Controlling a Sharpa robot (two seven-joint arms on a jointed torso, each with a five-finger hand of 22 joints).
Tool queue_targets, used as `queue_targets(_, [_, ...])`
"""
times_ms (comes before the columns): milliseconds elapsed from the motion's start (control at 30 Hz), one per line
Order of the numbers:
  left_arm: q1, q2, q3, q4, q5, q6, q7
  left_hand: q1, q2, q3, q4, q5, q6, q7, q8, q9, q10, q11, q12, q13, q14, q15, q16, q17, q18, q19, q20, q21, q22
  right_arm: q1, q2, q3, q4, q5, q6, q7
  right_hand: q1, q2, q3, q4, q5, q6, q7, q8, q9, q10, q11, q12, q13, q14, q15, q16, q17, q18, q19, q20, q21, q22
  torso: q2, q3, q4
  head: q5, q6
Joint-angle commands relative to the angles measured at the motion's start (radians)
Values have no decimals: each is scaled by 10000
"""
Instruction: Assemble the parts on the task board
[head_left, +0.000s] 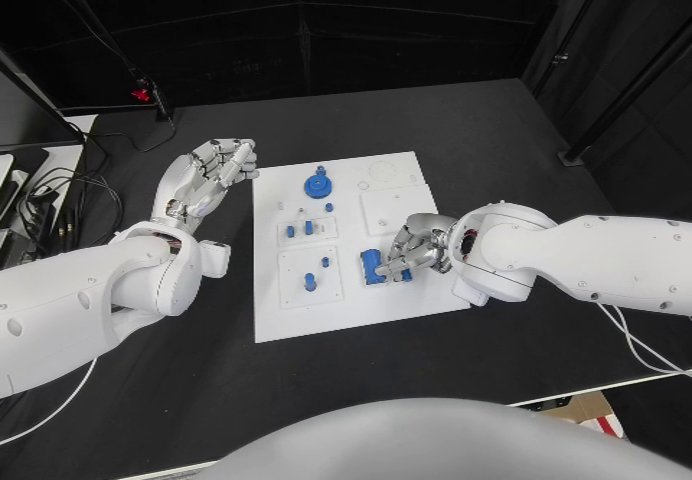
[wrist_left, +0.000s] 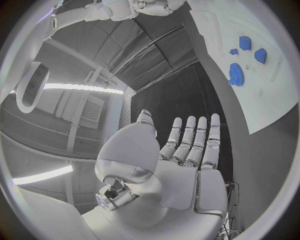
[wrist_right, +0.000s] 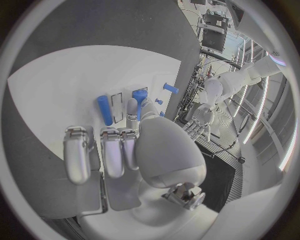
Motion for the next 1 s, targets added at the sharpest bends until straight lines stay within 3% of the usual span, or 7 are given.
queue_targets(33, [10, -8, 10, 2, 2, 103, 383, 83, 15, -62, 7, 37, -63, 1444, 55, -9, -70, 7, 64, -9, -57, -28, 64, -9, -164, 0, 30, -2, -16, 9, -337, 2, 308, 17, -1262, 1262, 82, 34, -157, 203, 12, -100, 48, -99, 17, 1076, -25, -45, 2529, 1040, -25, 25, 2634, -73, 1023, -50, 33, 2635, -14, -4, -4, -18, 2])
queue_targets(200, [6, 0, 10, -12, 2, 107, 376, 83, 15, -62, 7, 37, -63, 1444, 55, -9, -70, 7, 64, -9, -57, -28, 64, -9, -164, 0, 30, -2, -16, 11, -941, 2, 647, 660, -2400, 2872, -260, -232, -384, 393, 149, -529, 241, -190, 76, 1076, 139, -45, 2529, 1040, 57, 25, 2634, -73, 1023, 8, 33, 2635, -7, -13, -10, -56, 2])
queue_targets(400, [5, 19, 10, -26, 2, 111, 371, 83, 15, -62, 7, 37, -63, 1444, 55, -9, -70, 7, 64, -9, -57, -28, 64, -9, -164, 0, 30, -2, -16, 8, -1331, -3, 702, 1073, -2538, 3225, -852, -365, -715, 515, 293, -1062, 483, -209, 127, 1076, 348, -45, 2529, 1040, 220, 25, 2634, -73, 1023, 132, 33, 2635, -8, -17, -13, -130, 2])
queue_targets(633, [-1, 35, 10, -39, 2, 116, 369, 83, 15, -62, 7, 37, -63, 1444, 55, -9, -70, 7, 64, -9, -57, -28, 64, -9, -164, 0, 30, -2, -16, -51, -1454, -17, 516, 25, -1531, 1316, -703, -282, -729, 401, 845, -1579, 640, -158, 131, 1076, 502, -45, 2529, 1040, 368, 25, 2634, -73, 1023, 286, 33, 2635, -10, -10, -25, -196, 2])
queue_targets(733, [-4, 39, 10, -35, 2, 126, 371, 83, 15, -62, 7, 37, -63, 1444, 55, -9, -70, 7, 64, -9, -57, -28, 64, -9, -164, 0, 30, -2, -16, -96, -1408, -49, 432, -695, -1035, 490, -623, -275, -724, 378, 1109, -1662, 668, -130, 118, 1076, 530, -45, 2529, 1040, 405, 25, 2634, -73, 1023, 327, 33, 2635, -2, -7, 3, -236, 2])
queue_targets(1000, [-10, 38, 10, -36, 2, 137, 360, 83, 15, -62, 7, 37, -63, 1444, 55, -9, -70, 7, 64, -9, -57, -28, 64, -9, -164, 0, 30, -2, -16, -129, -1158, -179, 280, -2066, -210, -520, -514, -281, -705, 331, 1242, -1811, 695, -158, 59, 1076, 554, -45, 2529, 1040, 457, 25, 2634, -73, 1023, 377, 33, 2635, -1, -1, 2, -255, 2])
